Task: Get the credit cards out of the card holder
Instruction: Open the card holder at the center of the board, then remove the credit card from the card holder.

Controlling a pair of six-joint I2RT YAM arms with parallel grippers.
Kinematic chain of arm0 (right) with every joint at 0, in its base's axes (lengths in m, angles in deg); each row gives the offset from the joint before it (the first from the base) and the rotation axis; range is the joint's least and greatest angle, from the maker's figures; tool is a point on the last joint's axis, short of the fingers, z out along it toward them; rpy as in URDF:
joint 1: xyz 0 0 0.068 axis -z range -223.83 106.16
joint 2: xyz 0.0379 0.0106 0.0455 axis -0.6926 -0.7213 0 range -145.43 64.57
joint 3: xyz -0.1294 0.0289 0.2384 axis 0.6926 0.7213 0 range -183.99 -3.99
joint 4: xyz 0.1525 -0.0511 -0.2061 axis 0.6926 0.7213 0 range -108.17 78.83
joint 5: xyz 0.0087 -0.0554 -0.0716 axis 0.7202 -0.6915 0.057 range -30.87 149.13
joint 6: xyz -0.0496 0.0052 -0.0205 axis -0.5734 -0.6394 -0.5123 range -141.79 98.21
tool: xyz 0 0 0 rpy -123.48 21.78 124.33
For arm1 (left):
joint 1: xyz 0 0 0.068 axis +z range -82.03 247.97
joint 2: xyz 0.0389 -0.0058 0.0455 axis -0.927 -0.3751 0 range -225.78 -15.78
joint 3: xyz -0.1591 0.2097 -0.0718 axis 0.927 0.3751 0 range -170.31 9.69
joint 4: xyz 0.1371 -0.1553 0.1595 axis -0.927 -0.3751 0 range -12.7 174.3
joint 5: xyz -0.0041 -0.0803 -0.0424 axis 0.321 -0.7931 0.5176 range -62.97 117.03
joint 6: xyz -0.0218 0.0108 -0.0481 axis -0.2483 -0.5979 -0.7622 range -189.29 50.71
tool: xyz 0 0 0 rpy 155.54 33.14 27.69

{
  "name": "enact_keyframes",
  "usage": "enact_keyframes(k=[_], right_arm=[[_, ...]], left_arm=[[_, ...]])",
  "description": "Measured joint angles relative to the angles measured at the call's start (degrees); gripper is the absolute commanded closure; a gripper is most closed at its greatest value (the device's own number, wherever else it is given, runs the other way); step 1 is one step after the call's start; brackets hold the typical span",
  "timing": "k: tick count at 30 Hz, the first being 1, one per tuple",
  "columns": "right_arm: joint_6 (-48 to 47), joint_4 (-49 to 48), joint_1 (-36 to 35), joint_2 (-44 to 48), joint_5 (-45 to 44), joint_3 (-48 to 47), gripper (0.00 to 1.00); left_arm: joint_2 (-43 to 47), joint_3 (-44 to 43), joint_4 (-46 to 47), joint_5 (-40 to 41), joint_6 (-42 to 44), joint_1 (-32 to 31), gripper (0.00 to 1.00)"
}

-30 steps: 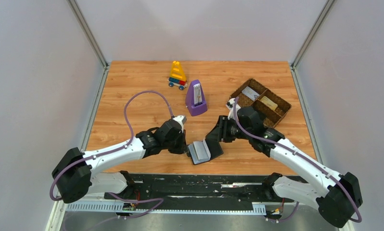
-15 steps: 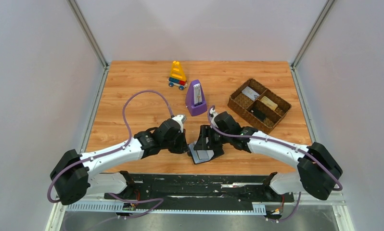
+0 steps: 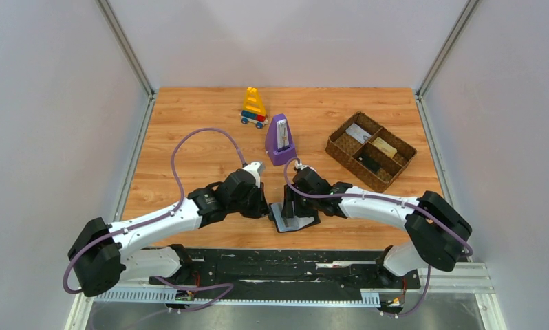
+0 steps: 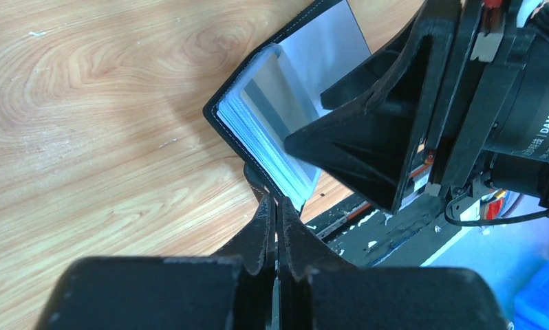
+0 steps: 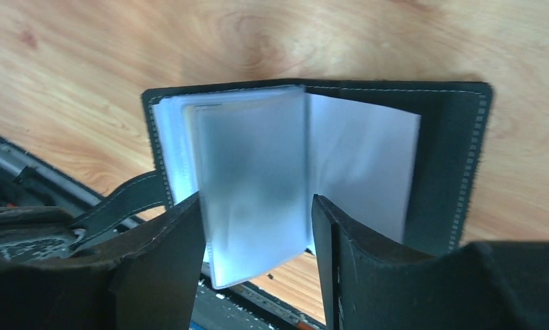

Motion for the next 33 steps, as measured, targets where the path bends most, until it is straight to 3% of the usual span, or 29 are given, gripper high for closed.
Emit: enact_keyframes(k=[5, 21, 29, 33], right_arm=[[0.0, 1.57, 0.02, 1.2, -4.02, 0.24, 0.43], [0.35, 10.84, 1.33, 3.54, -14.05, 0.94, 0.6], [0.22, 13.55, 1.33, 6.12, -13.66, -2.21, 0.61], [-0.02, 14.69, 1.33, 8.94, -12.28, -4.46, 0.64]], left_arm=[[0.31, 0.61, -0.81, 1.14, 0.04, 0.0, 1.0], [0.61, 4.02, -0.52, 2.51, 0.0, 0.0, 1.0], [0.68, 4.07, -0.48, 2.64, -0.31, 0.0, 0.81], [0.68, 4.07, -1.09, 2.73, -0.7, 0.0, 0.94]])
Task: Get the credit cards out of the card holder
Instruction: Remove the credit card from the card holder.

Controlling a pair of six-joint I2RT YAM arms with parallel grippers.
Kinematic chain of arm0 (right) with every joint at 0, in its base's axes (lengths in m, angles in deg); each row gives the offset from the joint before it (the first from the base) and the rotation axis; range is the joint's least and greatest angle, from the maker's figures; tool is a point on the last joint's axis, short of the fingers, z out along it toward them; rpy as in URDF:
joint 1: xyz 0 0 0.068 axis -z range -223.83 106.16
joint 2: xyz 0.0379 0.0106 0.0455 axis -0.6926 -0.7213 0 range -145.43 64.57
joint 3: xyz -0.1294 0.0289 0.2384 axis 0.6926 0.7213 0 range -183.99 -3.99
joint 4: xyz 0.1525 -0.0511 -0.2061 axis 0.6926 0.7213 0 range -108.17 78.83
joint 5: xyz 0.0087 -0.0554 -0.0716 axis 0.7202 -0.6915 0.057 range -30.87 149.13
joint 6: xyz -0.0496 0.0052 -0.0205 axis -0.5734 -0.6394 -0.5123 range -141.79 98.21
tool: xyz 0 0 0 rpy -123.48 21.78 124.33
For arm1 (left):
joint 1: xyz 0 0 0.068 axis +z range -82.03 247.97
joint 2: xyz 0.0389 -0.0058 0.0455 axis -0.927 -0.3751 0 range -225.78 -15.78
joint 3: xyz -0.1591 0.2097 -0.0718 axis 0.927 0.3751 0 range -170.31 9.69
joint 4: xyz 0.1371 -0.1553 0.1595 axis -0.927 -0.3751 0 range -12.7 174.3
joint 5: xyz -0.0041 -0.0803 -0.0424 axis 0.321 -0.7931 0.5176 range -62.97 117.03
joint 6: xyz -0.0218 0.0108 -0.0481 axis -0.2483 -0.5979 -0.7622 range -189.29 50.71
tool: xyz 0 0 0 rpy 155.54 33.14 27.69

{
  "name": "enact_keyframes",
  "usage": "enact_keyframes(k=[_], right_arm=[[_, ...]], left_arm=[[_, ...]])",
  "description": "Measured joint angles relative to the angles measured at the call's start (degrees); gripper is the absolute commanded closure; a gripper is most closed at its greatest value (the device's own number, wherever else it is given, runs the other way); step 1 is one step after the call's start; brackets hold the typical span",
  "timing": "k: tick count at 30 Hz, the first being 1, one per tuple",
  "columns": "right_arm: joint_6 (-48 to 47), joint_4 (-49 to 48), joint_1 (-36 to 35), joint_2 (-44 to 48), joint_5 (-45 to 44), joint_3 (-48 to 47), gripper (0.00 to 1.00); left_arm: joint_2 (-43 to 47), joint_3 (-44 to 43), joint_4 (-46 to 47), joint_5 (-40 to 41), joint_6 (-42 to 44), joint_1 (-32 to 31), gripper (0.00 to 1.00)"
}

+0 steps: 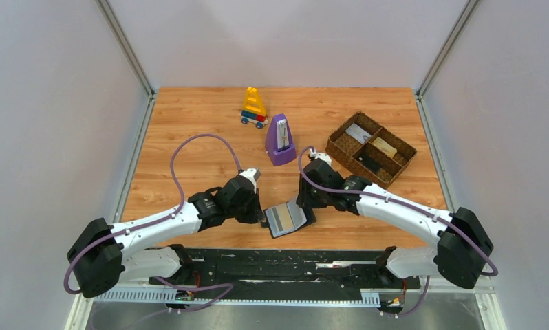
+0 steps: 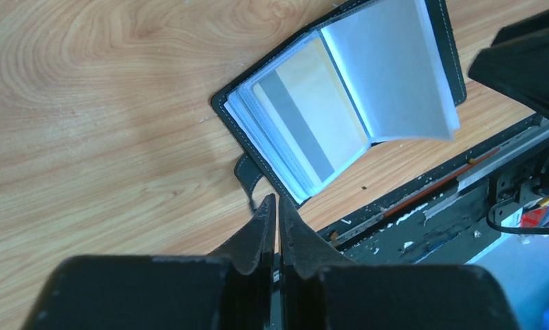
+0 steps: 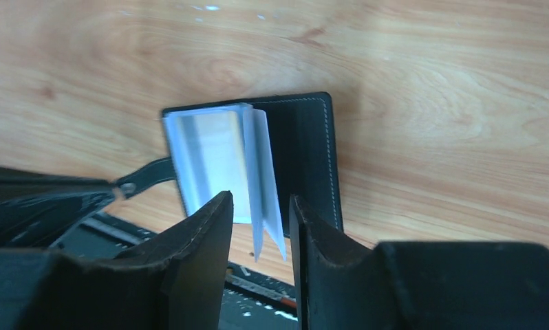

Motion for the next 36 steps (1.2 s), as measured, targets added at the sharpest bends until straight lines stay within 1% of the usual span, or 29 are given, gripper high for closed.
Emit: enact_keyframes(k=[1, 2, 6, 11, 15, 19, 22, 27, 30, 36], right_arm=[[-0.04, 0.11, 0.0, 0.61, 0.79, -0.7, 0.65], [-0.11, 0.11, 0.0, 1.18, 1.4, -1.2, 0.65], [-0.17, -0.63, -0.13, 3.98, 5.44, -2.58, 0.65], [-0.15, -5.6, -0.57, 5.01, 12.81, -2.56, 0.66], [-0.09, -10.08, -1.38, 1.66, 16.92, -2.51, 0.66], [0.44, -12.81, -3.3, -4.37, 18.82, -2.49, 0.65], [0.96, -13.75, -4.26, -6.99, 19.41, -2.45, 0.65], [2.1, -15.74, -4.87, -9.64, 19.76, -2.45, 0.63], [2.89, -16.26, -4.9, -11.21, 19.32, -2.45, 0.62], [3.96, -16.46, -4.9, -13.62, 17.64, -2.16, 0.62]], left_arm=[[0.0, 0.0, 0.02, -0.07, -0.15, 0.0, 0.98], [0.0, 0.0, 0.04, -0.11, -0.13, 0.0, 1.0], [0.0, 0.0, 0.28, -0.24, -0.13, 0.0, 1.0], [0.0, 0.0, 0.42, -0.24, -0.17, 0.0, 0.99], [0.02, 0.0, 0.39, -0.2, -0.57, 0.0, 0.92], [0.24, 0.0, 0.13, 0.2, -1.03, 0.0, 0.83], [0.33, 0.0, -0.2, 0.5, -1.36, 0.0, 0.75], [0.44, 0.09, -0.37, 0.92, -2.12, 0.0, 0.69], [0.98, 0.96, 0.35, 0.83, -2.43, 0.0, 0.62], [1.16, 3.13, 1.99, -0.37, -2.62, 0.0, 0.57]])
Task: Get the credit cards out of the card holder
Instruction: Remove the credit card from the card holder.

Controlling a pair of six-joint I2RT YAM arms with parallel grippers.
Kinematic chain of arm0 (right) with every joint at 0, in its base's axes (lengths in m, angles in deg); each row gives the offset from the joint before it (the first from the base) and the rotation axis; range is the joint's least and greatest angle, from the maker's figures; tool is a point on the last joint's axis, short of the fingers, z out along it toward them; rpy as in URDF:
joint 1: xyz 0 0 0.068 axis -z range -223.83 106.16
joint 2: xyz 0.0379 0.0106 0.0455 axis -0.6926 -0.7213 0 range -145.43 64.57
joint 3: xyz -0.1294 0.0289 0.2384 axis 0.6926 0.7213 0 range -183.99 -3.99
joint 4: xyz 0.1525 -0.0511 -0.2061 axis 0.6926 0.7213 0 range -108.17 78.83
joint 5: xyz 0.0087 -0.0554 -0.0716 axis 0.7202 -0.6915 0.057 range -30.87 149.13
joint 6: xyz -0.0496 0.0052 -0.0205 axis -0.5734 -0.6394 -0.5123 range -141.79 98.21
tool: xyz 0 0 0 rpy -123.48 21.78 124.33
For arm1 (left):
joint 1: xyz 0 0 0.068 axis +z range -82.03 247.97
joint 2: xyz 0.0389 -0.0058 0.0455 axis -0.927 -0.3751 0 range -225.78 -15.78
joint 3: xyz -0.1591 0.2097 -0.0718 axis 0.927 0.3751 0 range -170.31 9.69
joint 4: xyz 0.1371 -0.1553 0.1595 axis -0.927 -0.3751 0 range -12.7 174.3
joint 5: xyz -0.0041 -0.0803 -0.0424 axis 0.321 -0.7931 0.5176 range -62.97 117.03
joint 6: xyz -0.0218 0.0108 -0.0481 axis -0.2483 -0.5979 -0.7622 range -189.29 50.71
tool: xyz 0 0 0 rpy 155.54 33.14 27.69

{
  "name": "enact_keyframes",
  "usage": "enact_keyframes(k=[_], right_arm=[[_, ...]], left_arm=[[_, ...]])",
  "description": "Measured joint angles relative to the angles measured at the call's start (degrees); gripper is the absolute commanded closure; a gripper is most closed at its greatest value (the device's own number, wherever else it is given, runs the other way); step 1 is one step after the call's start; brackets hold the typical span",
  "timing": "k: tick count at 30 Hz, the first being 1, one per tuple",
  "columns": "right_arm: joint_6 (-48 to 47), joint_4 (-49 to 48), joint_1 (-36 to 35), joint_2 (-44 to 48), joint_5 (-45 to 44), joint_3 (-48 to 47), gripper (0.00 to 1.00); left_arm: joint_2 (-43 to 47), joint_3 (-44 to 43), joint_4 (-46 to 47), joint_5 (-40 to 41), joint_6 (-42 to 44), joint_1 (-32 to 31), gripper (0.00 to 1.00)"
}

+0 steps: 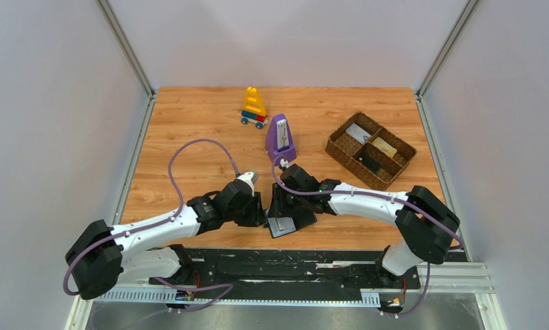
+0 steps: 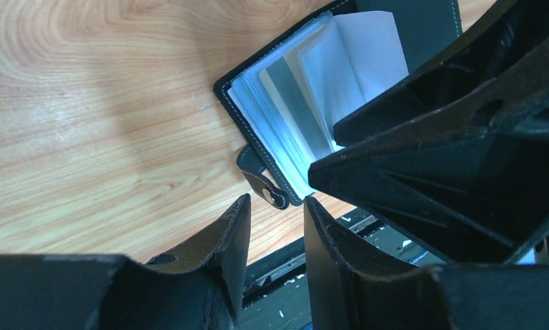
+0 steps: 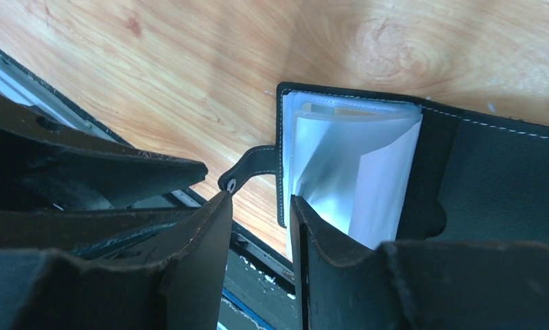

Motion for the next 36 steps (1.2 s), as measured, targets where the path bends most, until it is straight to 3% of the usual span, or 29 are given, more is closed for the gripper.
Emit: enact_keyframes(k=[12, 20, 29, 36], right_arm=[[0.13, 2.58, -0.04, 0.0, -5.81, 0.09, 0.55], [-0.31, 3.82, -0.22, -0.02, -7.37, 0.02, 0.4], [-1.27, 6.84, -1.62, -1.97, -12.02, -2.62, 0.38], [-2.14, 11.8, -1.4, -3.06, -20.04, -3.06, 0.49]], left_arm=[[-3.74, 1.7, 4.66, -1.79, -0.11, 0.0, 0.6], [-6.86, 1.7, 4.52, -1.53, 0.28, 0.02, 0.99], [-3.28, 1.7, 4.76, -2.47, 0.33, 0.0, 1.0], [-0.7, 1.7, 4.59, -2.4, 0.31, 0.0, 1.0]])
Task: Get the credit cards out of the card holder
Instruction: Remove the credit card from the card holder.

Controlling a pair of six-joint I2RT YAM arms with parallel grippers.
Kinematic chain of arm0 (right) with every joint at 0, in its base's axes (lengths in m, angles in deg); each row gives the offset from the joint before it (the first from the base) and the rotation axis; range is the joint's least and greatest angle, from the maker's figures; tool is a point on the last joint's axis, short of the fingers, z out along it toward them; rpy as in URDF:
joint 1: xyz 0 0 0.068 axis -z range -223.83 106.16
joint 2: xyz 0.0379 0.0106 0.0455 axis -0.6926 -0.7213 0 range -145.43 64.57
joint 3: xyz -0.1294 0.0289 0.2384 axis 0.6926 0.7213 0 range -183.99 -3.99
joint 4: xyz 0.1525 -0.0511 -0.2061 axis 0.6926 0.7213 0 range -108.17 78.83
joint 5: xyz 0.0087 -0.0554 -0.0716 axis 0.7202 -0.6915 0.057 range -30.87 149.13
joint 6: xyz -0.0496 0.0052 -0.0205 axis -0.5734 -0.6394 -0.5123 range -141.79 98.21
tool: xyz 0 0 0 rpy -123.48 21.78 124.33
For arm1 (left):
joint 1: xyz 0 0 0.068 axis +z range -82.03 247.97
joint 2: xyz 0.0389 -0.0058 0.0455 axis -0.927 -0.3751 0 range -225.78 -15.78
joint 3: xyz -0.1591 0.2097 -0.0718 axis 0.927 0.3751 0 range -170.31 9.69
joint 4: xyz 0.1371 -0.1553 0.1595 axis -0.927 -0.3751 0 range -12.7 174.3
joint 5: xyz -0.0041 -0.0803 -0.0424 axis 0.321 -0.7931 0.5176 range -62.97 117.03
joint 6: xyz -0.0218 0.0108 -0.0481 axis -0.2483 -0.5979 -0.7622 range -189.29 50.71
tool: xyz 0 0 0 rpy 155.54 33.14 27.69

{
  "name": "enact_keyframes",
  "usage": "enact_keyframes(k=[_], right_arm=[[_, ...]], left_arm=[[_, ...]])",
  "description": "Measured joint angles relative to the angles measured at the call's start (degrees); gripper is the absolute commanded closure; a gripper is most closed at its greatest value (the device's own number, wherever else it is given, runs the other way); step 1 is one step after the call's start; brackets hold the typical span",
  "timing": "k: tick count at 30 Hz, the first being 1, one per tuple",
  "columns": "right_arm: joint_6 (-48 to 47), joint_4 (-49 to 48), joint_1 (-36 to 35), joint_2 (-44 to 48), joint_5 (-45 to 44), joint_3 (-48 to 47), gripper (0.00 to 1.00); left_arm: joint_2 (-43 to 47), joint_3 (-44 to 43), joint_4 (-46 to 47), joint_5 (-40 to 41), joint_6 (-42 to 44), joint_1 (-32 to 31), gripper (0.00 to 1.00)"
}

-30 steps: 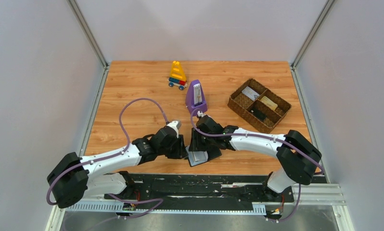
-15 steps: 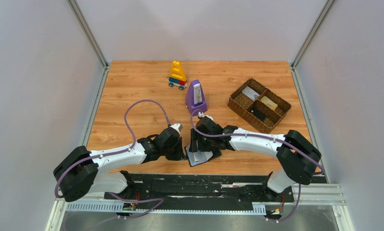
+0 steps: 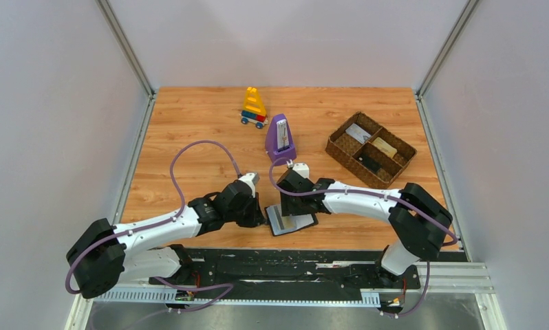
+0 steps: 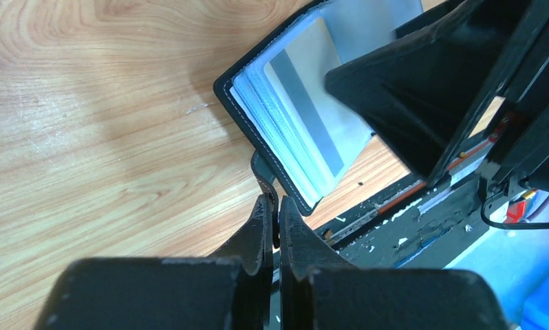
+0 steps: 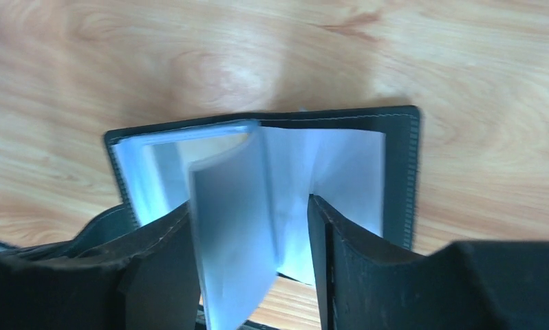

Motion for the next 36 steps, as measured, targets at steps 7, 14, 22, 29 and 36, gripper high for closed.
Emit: enact_keyframes(k=[7, 14, 22, 29, 36], right_arm=[[-0.07, 2.19, 2.62, 4.42, -3.45, 4.5, 0.56], [-0.09, 1.46, 5.18, 5.01, -3.8, 8.0, 0.61], [-1.14, -0.52, 5.73, 5.25, -3.32, 8.9, 0.62], [-1.16, -0.59, 5.84, 6.54, -1.86, 9.44, 0.53], [-1.68, 2.36, 5.84, 10.86, 0.09, 7.52, 0.56]], left_arm=[[0.0, 0.0, -1.22, 0.66, 0.0, 0.0, 1.0], [-0.02, -0.04, -3.34, 1.92, 0.02, 0.0, 1.0], [-0.02, -0.04, -3.39, 1.92, 0.04, 0.0, 1.0], [0.0, -0.04, -3.08, 1.22, 0.04, 0.0, 1.0], [0.02, -0.04, -2.21, 0.28, 0.11, 0.0, 1.0]])
